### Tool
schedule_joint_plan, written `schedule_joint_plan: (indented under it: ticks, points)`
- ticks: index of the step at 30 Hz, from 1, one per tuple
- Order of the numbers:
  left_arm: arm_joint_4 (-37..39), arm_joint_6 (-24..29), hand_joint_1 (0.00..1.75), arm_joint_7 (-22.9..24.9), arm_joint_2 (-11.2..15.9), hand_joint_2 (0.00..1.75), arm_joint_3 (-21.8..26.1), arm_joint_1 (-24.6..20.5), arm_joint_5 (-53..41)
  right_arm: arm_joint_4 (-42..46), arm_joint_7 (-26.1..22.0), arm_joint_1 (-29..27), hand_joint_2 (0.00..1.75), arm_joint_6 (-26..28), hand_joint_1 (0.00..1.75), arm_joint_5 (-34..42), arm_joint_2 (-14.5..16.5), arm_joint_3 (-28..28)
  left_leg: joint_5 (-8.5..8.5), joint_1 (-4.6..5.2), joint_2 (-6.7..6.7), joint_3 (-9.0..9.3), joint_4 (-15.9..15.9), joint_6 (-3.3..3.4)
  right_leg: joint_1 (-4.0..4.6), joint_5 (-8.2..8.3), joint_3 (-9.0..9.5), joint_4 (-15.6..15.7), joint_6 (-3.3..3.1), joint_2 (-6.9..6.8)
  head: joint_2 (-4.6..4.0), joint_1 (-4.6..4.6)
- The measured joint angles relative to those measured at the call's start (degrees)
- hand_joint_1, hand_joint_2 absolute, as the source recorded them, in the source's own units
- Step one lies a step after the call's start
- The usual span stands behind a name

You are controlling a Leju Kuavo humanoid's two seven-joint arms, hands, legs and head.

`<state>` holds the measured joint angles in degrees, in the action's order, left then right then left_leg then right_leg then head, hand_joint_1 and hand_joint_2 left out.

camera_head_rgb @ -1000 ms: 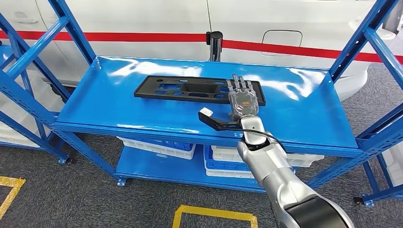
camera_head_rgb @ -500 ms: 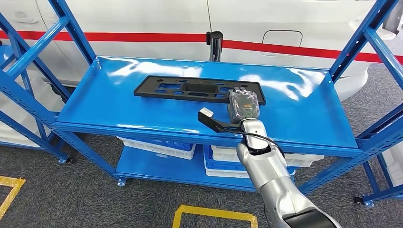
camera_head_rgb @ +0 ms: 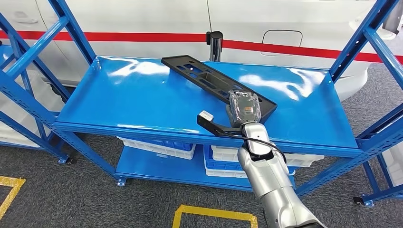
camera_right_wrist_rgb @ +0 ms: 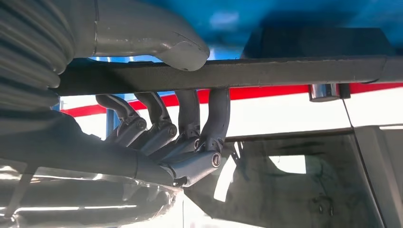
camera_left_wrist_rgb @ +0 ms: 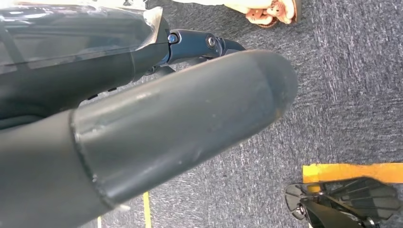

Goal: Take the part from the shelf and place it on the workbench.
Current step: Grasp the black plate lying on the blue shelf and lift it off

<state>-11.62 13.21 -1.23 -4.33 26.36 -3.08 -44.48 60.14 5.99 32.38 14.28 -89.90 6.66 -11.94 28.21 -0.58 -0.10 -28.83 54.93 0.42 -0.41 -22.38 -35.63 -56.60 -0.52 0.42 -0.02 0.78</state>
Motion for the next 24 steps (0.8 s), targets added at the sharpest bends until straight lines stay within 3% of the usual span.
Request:
schedule_joint_plan:
  ticks: [24]
  points:
    - [-0.20, 0.73, 0.00, 0.67, -0.17, 0.00, 2.82, -0.07, -1.23, 2.21, -0.64, -0.98, 1.75, 0.37, 1.75, 0.41, -0.20, -2.28, 0.00, 0.00, 0.00, 0.00, 0.00, 0.00, 0.00, 0.00, 0.00, 0.00, 0.00, 0.00, 0.00, 0.00]
